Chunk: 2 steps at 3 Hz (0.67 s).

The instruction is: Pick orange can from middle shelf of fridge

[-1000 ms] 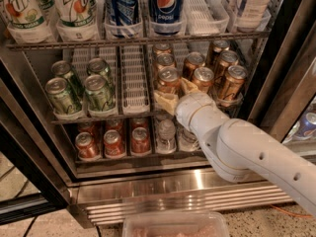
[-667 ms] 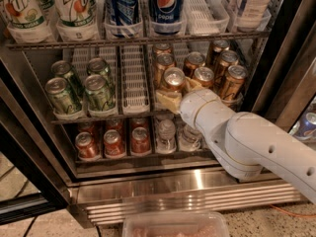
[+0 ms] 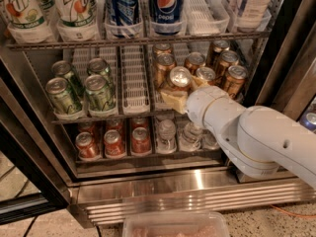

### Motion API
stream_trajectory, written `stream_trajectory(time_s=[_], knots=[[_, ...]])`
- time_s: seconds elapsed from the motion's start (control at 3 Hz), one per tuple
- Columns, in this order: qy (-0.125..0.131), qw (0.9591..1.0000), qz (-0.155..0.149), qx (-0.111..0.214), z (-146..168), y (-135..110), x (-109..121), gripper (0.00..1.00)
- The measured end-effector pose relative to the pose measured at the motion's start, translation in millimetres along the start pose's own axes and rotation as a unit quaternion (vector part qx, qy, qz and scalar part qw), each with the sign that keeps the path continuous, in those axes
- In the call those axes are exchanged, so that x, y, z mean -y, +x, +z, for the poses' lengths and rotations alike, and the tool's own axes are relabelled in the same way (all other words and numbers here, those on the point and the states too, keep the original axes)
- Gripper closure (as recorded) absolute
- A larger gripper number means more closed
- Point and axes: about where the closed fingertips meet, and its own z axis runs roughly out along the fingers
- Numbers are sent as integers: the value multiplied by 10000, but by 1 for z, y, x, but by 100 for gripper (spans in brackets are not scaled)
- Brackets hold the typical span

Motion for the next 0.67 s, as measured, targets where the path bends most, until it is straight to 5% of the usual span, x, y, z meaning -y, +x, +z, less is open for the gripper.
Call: stream_trajectory(time_s=[0.67], knots=[[-289, 9996, 36, 17, -13, -8, -5, 100]])
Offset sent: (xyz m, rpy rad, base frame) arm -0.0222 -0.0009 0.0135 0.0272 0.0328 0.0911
